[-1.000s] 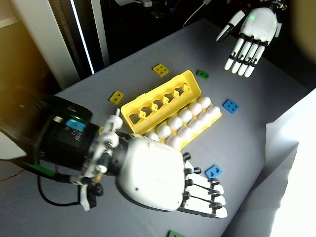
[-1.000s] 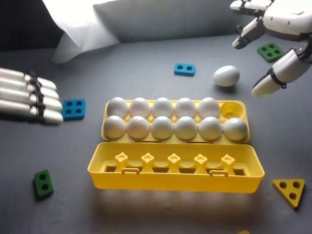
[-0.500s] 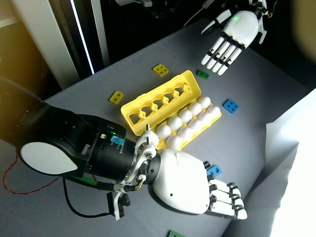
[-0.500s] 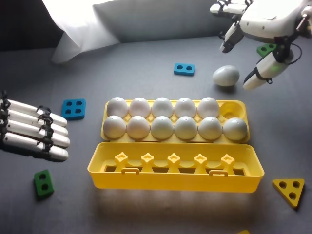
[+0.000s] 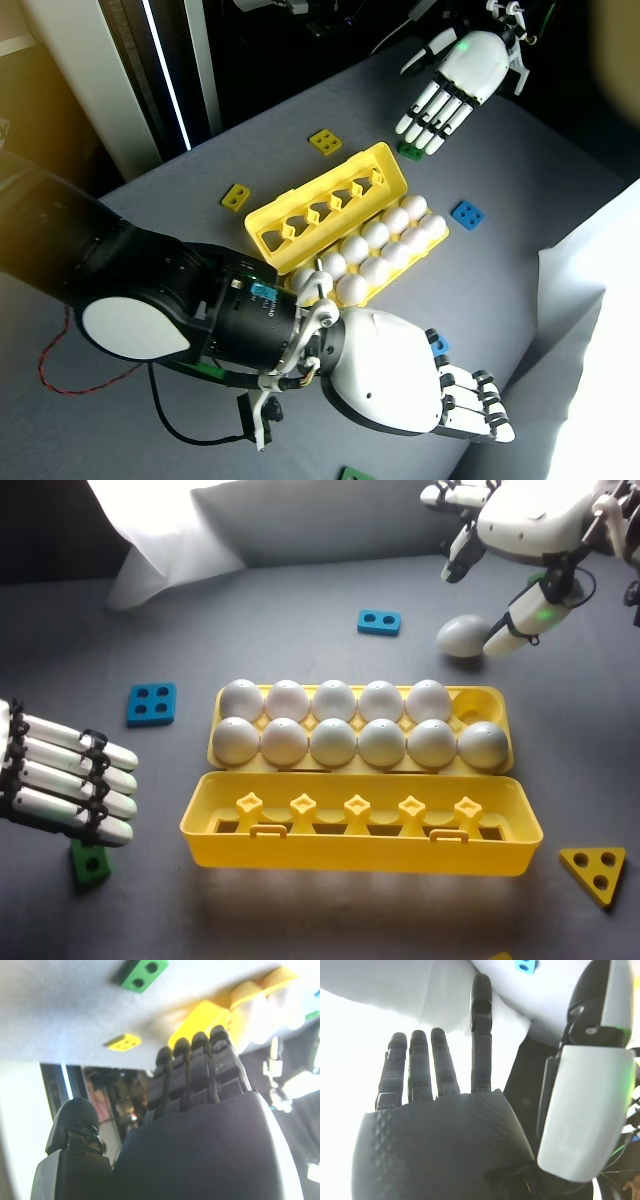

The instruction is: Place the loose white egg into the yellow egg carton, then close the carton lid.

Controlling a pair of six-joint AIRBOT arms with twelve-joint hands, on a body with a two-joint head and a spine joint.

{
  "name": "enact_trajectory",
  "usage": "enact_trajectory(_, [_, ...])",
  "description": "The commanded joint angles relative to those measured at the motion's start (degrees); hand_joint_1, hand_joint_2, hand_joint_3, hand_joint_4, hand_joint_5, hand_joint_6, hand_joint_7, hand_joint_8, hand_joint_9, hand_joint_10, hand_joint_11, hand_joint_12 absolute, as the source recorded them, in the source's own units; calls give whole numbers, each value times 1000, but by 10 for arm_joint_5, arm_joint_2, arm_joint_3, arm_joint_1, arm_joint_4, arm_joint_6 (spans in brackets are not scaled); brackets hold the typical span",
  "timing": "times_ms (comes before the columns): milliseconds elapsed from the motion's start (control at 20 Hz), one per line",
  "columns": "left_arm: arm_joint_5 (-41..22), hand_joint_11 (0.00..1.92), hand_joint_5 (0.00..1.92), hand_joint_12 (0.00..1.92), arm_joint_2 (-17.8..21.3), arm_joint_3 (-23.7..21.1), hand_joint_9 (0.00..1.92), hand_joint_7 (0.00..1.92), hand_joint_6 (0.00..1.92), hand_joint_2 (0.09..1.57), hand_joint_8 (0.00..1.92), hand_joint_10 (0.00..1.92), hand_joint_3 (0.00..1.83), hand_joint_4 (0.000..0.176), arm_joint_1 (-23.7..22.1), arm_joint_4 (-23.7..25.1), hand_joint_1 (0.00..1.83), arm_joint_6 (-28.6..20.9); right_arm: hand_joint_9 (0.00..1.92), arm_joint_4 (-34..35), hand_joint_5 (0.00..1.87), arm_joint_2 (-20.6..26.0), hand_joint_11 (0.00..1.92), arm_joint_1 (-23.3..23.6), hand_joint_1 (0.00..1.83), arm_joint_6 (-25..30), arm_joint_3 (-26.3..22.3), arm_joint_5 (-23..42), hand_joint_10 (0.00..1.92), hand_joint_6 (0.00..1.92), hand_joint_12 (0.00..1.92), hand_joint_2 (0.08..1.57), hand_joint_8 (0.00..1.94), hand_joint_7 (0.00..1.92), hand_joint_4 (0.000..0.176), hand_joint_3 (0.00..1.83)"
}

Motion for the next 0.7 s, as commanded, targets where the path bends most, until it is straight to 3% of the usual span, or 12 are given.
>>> enact_trajectory(0, [-31,0,128,0,6,2,68,109,12,1256,12,14,0,0,-1,-38,0,0,0,2,751,5,0,0,686,-3,5,57,0,1,0,748,0,0,176,9])
enact_trajectory(400, [-26,0,173,0,2,-2,113,161,0,1267,1,1,3,0,28,-12,0,25,0,-6,746,-10,0,-17,625,-2,24,59,0,4,0,772,2,10,176,10])
enact_trajectory(650, [-25,0,137,0,1,-3,81,121,5,1266,6,6,2,0,19,-11,0,17,0,-6,780,-20,0,-17,671,-1,44,61,0,14,0,770,5,16,176,6])
